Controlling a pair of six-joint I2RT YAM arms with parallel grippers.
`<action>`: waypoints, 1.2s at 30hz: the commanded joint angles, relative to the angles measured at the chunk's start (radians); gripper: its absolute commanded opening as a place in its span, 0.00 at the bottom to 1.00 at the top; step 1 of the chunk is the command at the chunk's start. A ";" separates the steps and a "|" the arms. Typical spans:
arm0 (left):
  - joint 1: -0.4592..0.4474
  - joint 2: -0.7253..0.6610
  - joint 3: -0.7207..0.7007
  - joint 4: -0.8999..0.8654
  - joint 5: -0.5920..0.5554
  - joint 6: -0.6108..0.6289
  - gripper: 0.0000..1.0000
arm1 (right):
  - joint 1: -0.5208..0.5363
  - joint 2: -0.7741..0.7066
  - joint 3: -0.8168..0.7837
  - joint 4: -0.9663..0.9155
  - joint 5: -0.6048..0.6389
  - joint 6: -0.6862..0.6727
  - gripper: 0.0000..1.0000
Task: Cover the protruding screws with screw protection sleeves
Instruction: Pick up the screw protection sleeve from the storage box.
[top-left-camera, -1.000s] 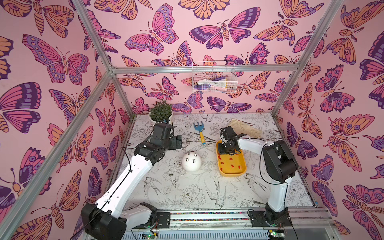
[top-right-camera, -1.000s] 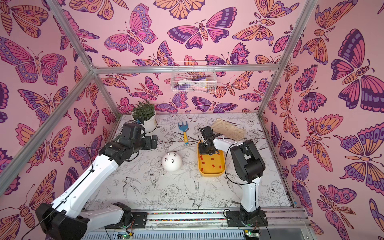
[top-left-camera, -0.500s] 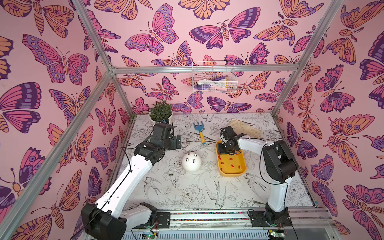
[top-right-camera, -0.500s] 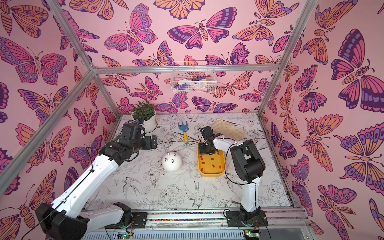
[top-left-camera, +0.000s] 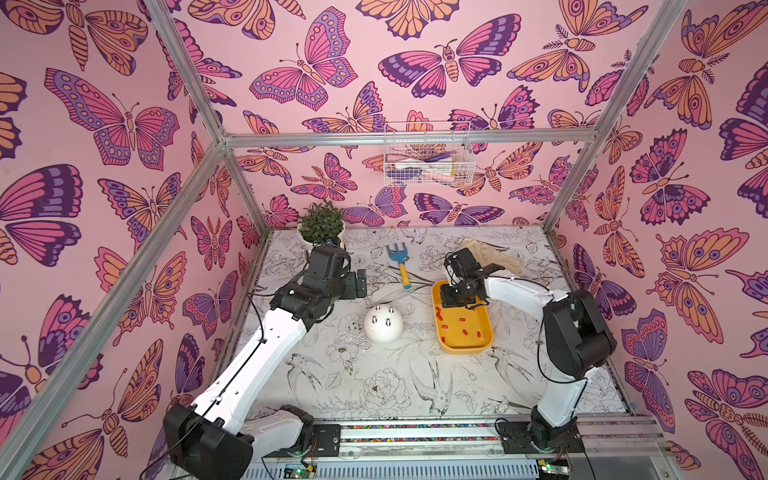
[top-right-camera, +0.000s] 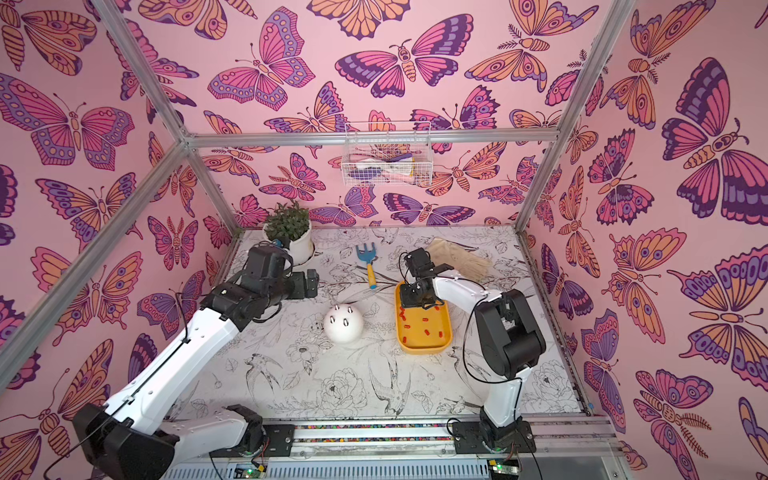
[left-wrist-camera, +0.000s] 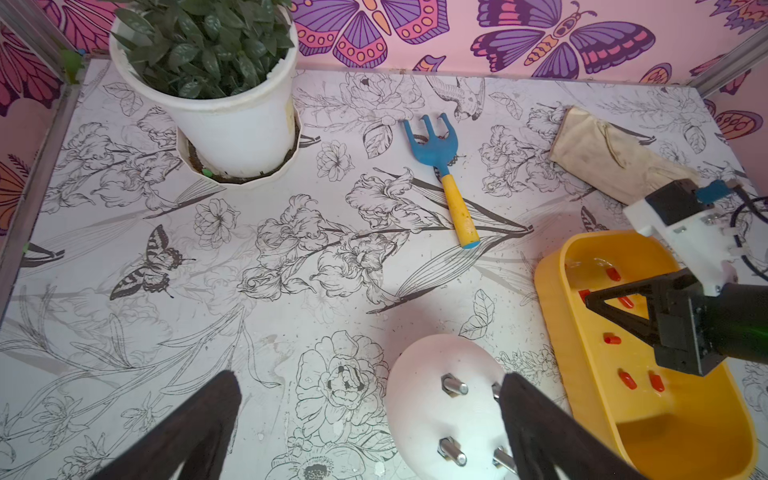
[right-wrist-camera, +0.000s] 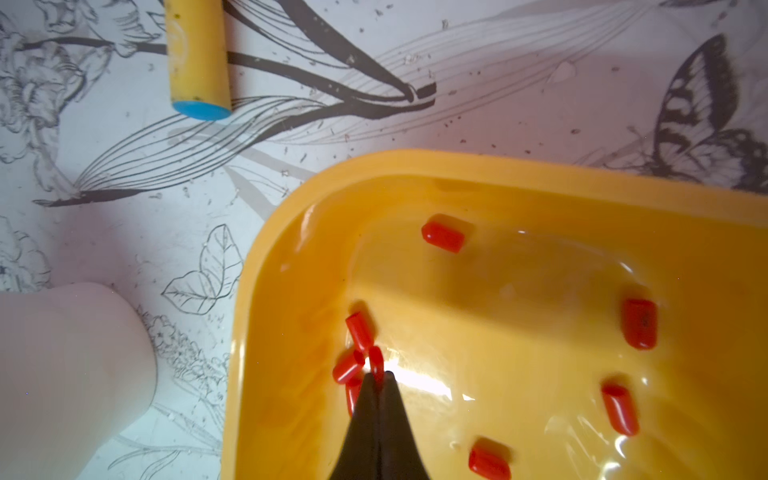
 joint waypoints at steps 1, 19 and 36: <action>-0.042 0.034 0.039 0.003 0.010 -0.034 1.00 | -0.002 -0.060 -0.024 -0.062 -0.011 -0.021 0.02; -0.247 0.402 0.253 0.140 0.152 -0.150 1.00 | -0.084 -0.396 -0.113 -0.154 -0.216 -0.006 0.03; -0.275 0.581 0.379 0.252 0.305 -0.220 1.00 | -0.086 -0.496 -0.129 -0.144 -0.268 -0.016 0.04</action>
